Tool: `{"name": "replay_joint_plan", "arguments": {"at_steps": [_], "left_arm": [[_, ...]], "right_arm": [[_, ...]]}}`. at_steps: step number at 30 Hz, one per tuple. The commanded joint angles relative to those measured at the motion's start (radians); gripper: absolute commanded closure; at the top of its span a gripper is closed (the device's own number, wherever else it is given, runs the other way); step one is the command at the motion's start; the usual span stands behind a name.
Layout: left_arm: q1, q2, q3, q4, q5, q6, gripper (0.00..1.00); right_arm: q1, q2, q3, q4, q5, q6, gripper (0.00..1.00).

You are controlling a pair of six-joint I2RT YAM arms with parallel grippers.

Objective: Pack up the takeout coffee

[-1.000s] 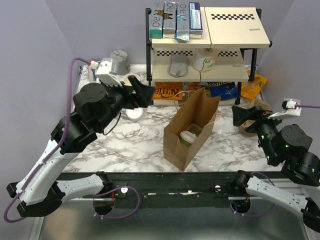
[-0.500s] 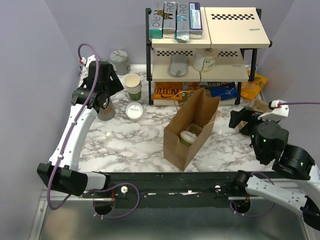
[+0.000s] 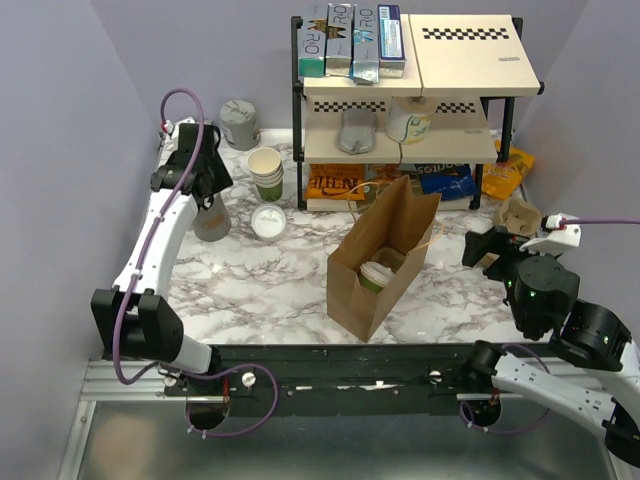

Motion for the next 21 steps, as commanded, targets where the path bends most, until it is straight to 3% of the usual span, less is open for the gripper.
{"name": "replay_joint_plan", "arguments": {"at_steps": [1, 2, 6, 9, 17, 21], "left_arm": [[0.027, 0.053, -0.023, 0.047, 0.076, 0.023, 0.67], [0.025, 0.056, -0.029, 0.07, 0.09, 0.026, 0.74], [0.027, 0.067, -0.048, 0.096, 0.075, 0.026, 0.79], [0.031, 0.065, -0.033, 0.068, 0.067, 0.02, 1.0], [0.031, -0.053, -0.017, 0.079, 0.087, 0.031, 1.0], [0.031, -0.077, 0.067, 0.039, 0.09, 0.043, 1.0]], "right_arm": [[0.004, -0.012, -0.009, -0.021, 0.015, 0.022, 0.0], [0.006, -0.012, -0.011, -0.023, 0.016, 0.024, 0.0], [0.004, -0.002, -0.014, -0.027, 0.012, 0.031, 0.0], [0.004, -0.001, -0.009, -0.036, 0.016, 0.036, 0.0], [0.004, 0.011, -0.006, -0.038, 0.012, 0.039, 0.0], [0.004, 0.027, 0.003, -0.036, 0.009, 0.041, 0.0]]}}
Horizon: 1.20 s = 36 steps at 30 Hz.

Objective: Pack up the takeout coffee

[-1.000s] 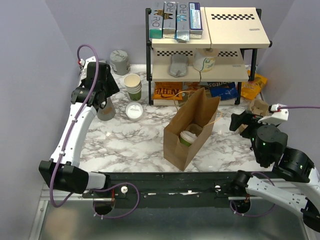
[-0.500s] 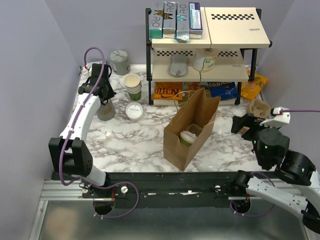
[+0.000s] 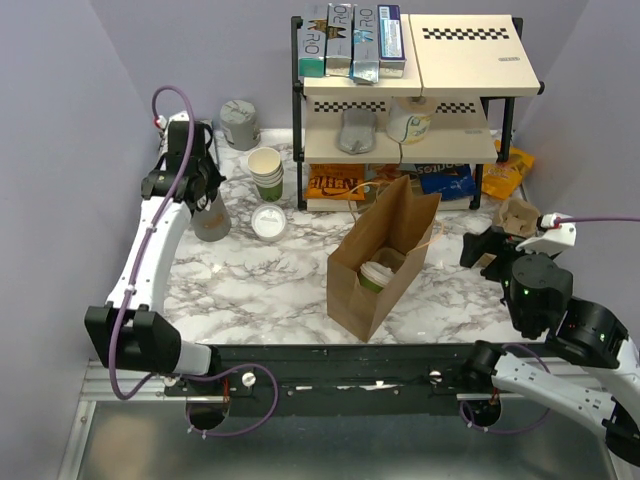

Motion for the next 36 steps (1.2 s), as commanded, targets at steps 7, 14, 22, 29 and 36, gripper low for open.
{"name": "replay_joint_plan", "arguments": {"at_steps": [7, 14, 22, 29, 36], "left_arm": [[0.006, -0.11, 0.262, -0.136, 0.124, 0.003, 1.0], [0.005, -0.183, 0.419, -0.208, 0.225, 0.004, 1.0], [-0.023, -0.209, 0.473, -0.012, 0.965, -0.08, 1.0], [-0.421, -0.124, 0.505, 0.137, 1.047, -0.091, 1.0], [-0.597, -0.042, 0.611, -0.119, 0.769, 0.012, 1.0]], "right_arm": [[0.004, 0.03, 0.02, -0.012, 0.008, 0.013, 0.0], [0.004, 0.048, 0.042, -0.012, -0.02, -0.01, 0.0], [0.004, 0.044, 0.058, -0.011, 0.047, -0.037, 0.0], [0.006, 0.036, 0.065, -0.011, 0.063, -0.065, 0.0], [0.006, 0.042, 0.052, -0.021, 0.06, -0.077, 0.0]]}}
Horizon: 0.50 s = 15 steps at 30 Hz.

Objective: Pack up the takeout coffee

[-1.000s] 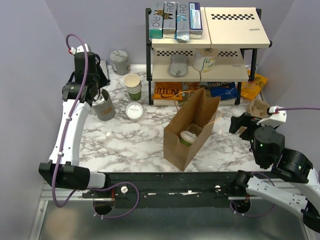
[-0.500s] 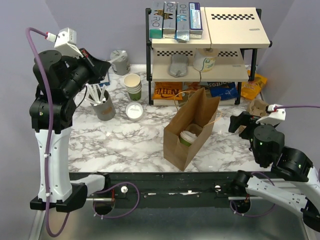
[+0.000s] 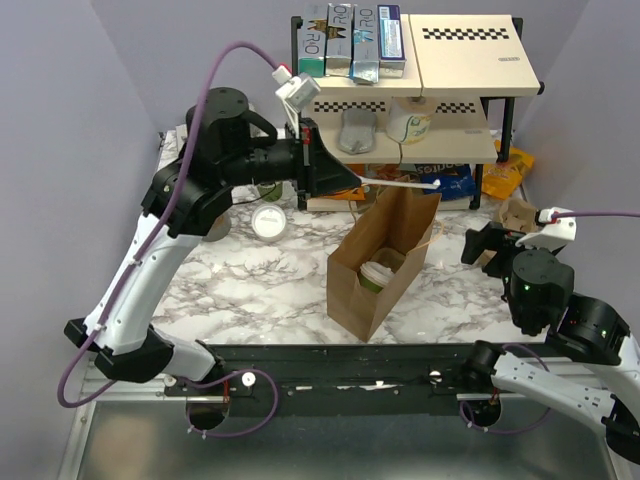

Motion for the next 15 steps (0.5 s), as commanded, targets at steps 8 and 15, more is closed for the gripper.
{"name": "replay_joint_plan", "arguments": {"at_steps": [8, 15], "left_arm": [[-0.114, -0.087, -0.054, -0.218, -0.331, 0.038, 1.0], [-0.173, 0.054, -0.005, -0.31, -0.335, 0.023, 0.76]], "right_arm": [[0.004, 0.036, 0.004, -0.019, 0.051, -0.026, 0.0], [0.006, 0.068, 0.001, -0.038, 0.081, 0.027, 0.0]]}}
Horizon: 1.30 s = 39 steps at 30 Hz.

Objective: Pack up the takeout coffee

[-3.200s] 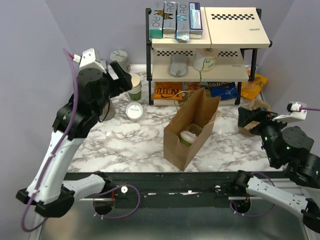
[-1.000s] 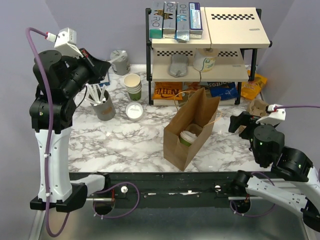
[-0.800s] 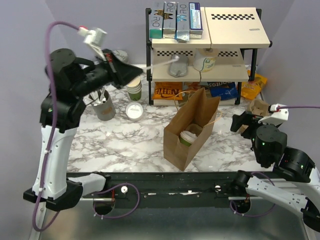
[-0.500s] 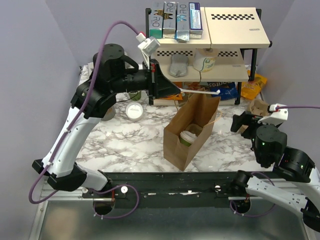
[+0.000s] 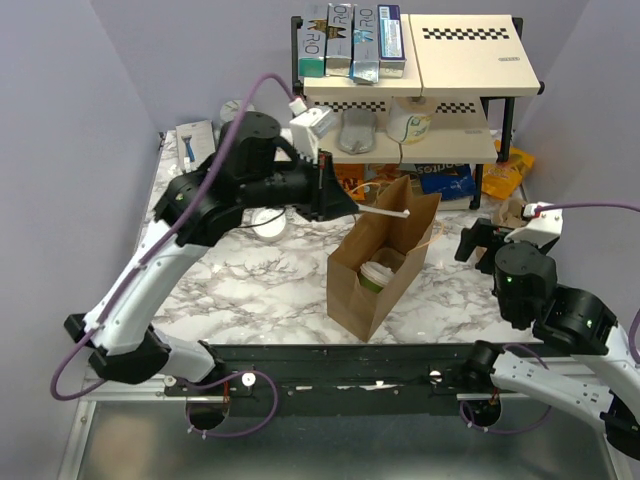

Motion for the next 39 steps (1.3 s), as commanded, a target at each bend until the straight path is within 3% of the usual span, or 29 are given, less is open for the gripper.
{"name": "replay_joint_plan", "arguments": {"at_steps": [1, 2, 5, 12, 17, 21, 22, 25, 29, 31, 33, 35, 39], "left_arm": [[-0.028, 0.102, 0.07, -0.078, -0.039, -0.001, 0.58], [-0.03, 0.122, 0.08, -0.08, -0.039, 0.002, 0.41], [-0.033, 0.147, 0.113, -0.077, -0.043, 0.005, 0.01], [-0.033, 0.223, 0.306, -0.098, -0.042, 0.022, 0.01], [-0.031, 0.227, 0.467, -0.126, -0.172, 0.043, 0.01], [-0.031, 0.135, 0.386, -0.117, -0.48, 0.042, 0.01], [-0.031, 0.112, 0.36, -0.121, -0.644, 0.037, 0.01], [-0.028, 0.017, 0.26, -0.153, -0.916, 0.023, 0.01], [0.016, -0.075, 0.12, -0.239, -1.143, -0.059, 0.01], [0.125, -0.101, 0.024, -0.238, -1.09, -0.083, 0.01], [0.24, -0.146, -0.15, -0.18, -0.93, -0.08, 0.01], [0.277, -0.195, -0.305, -0.144, -0.89, -0.098, 0.01], [0.332, -0.255, -0.433, -0.071, -0.821, -0.124, 0.01]], "right_arm": [[0.006, 0.012, 0.008, -0.041, 0.05, 0.038, 0.0], [0.003, 0.017, 0.012, -0.047, 0.055, 0.044, 0.0], [0.004, 0.029, 0.024, -0.071, 0.053, 0.065, 0.0], [0.0, 0.057, 0.042, -0.11, 0.006, 0.097, 0.0], [0.0, 0.061, 0.045, -0.154, -0.031, 0.154, 0.0], [0.0, 0.043, 0.028, -0.153, -0.074, 0.159, 0.0], [-0.002, 0.038, 0.018, -0.15, -0.079, 0.159, 0.0], [-0.002, 0.014, 0.002, -0.151, -0.09, 0.163, 0.0], [-0.002, -0.009, -0.014, -0.15, -0.112, 0.17, 0.0], [0.0, -0.006, -0.019, -0.147, -0.123, 0.17, 0.0], [-0.002, 0.006, -0.027, -0.144, -0.102, 0.168, 0.0], [-0.002, 0.026, -0.021, -0.147, -0.096, 0.166, 0.0], [-0.002, 0.031, -0.022, -0.111, -0.129, 0.133, 0.0]]}}
